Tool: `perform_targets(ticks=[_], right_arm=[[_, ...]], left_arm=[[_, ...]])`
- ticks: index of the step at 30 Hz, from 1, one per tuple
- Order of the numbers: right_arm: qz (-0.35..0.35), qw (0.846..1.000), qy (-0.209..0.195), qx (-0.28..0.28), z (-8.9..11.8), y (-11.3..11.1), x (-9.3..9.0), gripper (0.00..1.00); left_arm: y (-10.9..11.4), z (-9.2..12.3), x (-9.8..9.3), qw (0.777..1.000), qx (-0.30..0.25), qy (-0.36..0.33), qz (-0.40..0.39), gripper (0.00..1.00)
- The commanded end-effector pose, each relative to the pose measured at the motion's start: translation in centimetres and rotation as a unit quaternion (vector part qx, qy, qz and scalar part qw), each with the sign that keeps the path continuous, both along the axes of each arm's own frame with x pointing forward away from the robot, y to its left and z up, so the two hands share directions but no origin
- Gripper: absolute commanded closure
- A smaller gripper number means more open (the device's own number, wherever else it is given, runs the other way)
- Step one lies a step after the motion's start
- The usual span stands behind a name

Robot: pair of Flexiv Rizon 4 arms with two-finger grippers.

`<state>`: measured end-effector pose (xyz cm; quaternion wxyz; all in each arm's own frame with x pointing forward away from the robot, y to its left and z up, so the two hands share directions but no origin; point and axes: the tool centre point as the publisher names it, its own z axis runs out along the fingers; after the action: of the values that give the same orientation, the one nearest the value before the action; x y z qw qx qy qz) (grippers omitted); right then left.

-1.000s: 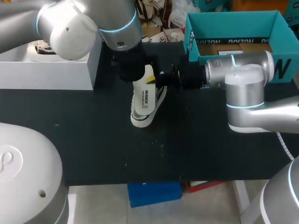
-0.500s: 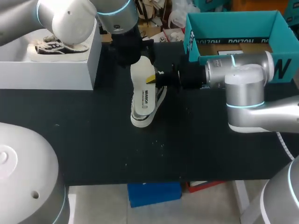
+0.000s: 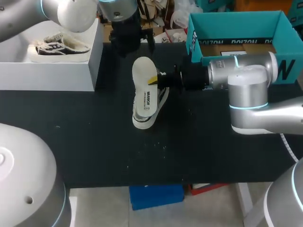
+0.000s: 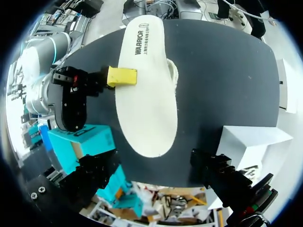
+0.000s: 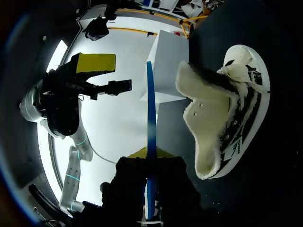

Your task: Take the shoe out of the shoebox, open the shoe tongue, remove and reinsert the insole, then place the shoe into the shoebox

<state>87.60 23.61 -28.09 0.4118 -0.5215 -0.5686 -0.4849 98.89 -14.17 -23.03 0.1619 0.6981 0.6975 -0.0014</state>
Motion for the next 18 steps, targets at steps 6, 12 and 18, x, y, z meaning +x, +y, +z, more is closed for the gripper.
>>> perform_targets(ticks=[6, 12, 18], right_arm=[[-0.002, 1.0, 0.0, -0.001, 0.0, 0.1, 0.0, 1.0], [-0.002, 1.0, 0.0, -0.001, 0.0, 0.1, 0.0, 1.0], [-0.002, 1.0, 0.0, -0.001, 0.0, 0.1, 0.0, 1.0]], left_arm=[[0.0, 0.3, -1.4, 1.0, -0.002, 0.002, 0.005, 0.0], [0.2, 0.6, -4.8, 1.0, -0.004, 0.004, 0.014, 0.0], [0.2, 0.2, -9.0, 1.0, -0.009, 0.011, 0.022, 0.0]])
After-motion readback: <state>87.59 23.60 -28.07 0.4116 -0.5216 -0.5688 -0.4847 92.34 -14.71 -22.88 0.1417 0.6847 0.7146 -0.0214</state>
